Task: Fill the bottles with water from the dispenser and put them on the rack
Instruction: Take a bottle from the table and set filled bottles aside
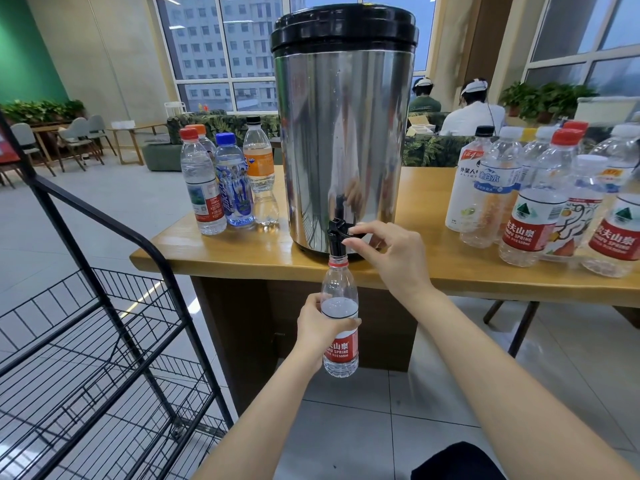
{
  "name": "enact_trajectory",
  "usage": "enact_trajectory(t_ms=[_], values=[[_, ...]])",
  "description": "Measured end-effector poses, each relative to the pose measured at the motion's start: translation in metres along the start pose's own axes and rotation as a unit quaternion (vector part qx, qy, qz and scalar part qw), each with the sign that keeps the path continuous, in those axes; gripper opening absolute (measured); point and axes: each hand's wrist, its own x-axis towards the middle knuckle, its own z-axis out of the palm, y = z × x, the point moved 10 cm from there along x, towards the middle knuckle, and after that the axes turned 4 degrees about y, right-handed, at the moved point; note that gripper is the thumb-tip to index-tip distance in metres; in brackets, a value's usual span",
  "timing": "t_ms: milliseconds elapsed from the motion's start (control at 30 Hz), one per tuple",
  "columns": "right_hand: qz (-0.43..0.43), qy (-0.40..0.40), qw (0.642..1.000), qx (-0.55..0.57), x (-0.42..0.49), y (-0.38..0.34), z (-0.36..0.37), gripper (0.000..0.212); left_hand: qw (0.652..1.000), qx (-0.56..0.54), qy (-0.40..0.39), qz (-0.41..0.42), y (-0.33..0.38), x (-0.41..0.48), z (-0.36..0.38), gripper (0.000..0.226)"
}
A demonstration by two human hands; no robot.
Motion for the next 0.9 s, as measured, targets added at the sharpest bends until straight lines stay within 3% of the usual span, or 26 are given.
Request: enact_trajectory(t_ms=[900], values=[[0.002,-0.007,1.0,-0.002,0.0008,-0.0033,-0.0014,0.04,0.999,0.017,0.019,0.027,0.0028,0.0002,-0.0008,0.066]])
